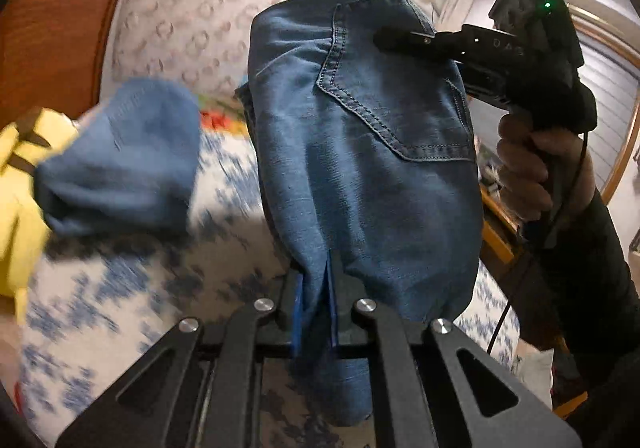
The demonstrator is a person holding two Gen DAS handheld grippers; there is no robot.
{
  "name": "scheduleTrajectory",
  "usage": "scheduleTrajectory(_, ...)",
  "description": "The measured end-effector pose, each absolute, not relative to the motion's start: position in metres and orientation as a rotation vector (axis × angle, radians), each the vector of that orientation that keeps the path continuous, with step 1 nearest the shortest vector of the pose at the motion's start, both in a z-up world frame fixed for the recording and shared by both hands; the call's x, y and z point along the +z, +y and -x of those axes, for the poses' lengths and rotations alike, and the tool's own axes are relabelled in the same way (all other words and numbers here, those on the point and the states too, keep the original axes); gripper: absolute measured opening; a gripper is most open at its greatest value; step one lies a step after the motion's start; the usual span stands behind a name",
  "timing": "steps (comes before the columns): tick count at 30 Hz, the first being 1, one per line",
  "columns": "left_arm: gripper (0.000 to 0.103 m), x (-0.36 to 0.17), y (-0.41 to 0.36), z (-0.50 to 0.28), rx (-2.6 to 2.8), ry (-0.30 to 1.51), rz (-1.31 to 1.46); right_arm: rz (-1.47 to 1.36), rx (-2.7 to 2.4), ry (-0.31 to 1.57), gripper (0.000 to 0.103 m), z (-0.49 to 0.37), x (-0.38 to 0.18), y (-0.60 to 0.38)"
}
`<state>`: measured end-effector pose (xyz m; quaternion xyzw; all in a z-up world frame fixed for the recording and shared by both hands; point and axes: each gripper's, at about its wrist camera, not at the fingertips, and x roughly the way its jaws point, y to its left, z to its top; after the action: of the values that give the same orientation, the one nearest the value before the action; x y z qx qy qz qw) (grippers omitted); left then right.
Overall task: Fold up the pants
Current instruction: 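Grasp the folded jeans with the left tool while the right tool grips them, lift together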
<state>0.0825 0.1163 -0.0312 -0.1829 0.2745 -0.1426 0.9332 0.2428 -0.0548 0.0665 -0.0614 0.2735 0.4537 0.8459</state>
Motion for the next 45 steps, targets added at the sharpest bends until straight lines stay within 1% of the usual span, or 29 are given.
scheduleTrajectory(9,0.006,0.021,0.207,-0.048,-0.134,0.392,0.376,0.183,1.116,0.446,0.018,-0.217,0.148,0.048)
scheduleTrajectory(13,0.006,0.039,0.257,-0.042,-0.028,0.367,0.353,0.104,1.209,0.436,0.018,-0.226,0.160,0.095)
scheduleTrajectory(15,0.006,0.045,0.274,-0.050,0.010,0.375,0.323,0.028,1.247,0.449,0.019,-0.248,0.156,0.117)
scheduleTrajectory(18,0.006,0.039,0.296,-0.079,0.039,0.414,0.278,-0.107,1.275,0.513,0.019,-0.294,0.132,0.136)
scheduleTrajectory(20,0.006,0.022,0.300,-0.115,0.040,0.477,0.268,-0.174,1.253,0.556,0.019,-0.334,0.102,0.146)
scheduleTrajectory(24,0.006,-0.016,0.294,-0.171,0.023,0.607,0.280,-0.206,1.105,0.746,0.019,-0.420,0.006,0.155)
scheduleTrajectory(26,0.006,-0.028,0.289,-0.189,0.011,0.645,0.267,-0.186,1.044,0.811,0.019,-0.446,-0.029,0.148)
scheduleTrajectory(28,0.007,-0.031,0.289,-0.199,0.003,0.664,0.263,-0.148,0.998,0.837,0.022,-0.462,-0.043,0.140)
scheduleTrajectory(31,0.008,-0.036,0.288,-0.205,0.004,0.695,0.270,-0.091,0.950,0.851,0.040,-0.476,-0.039,0.127)
scheduleTrajectory(32,0.008,-0.037,0.286,-0.205,0.007,0.702,0.262,-0.041,0.917,0.834,0.049,-0.476,-0.034,0.124)
scheduleTrajectory(33,0.008,-0.041,0.289,-0.209,0.011,0.706,0.261,0.001,0.899,0.812,0.054,-0.474,-0.029,0.125)
scheduleTrajectory(35,0.008,-0.045,0.291,-0.213,0.021,0.710,0.260,0.056,0.876,0.776,0.059,-0.466,-0.023,0.118)
scheduleTrajectory(37,0.008,-0.041,0.288,-0.213,0.035,0.708,0.253,0.130,0.837,0.698,0.059,-0.457,-0.013,0.118)
scheduleTrajectory(39,0.008,-0.041,0.286,-0.212,0.042,0.710,0.245,0.152,0.832,0.636,0.058,-0.451,-0.006,0.119)
scheduleTrajectory(40,0.008,-0.041,0.285,-0.211,0.043,0.710,0.245,0.170,0.832,0.583,0.054,-0.443,0.001,0.120)
scheduleTrajectory(41,0.008,-0.041,0.285,-0.210,0.047,0.710,0.247,0.183,0.839,0.562,0.042,-0.440,0.001,0.122)
scheduleTrajectory(43,0.009,-0.043,0.286,-0.208,0.053,0.708,0.251,0.197,0.896,0.553,0.030,-0.434,0.000,0.131)
scheduleTrajectory(44,0.009,-0.047,0.287,-0.209,0.055,0.710,0.252,0.223,0.928,0.567,0.018,-0.433,-0.007,0.138)
scheduleTrajectory(45,0.009,-0.049,0.288,-0.210,0.057,0.711,0.250,0.275,0.908,0.582,0.017,-0.435,-0.018,0.148)
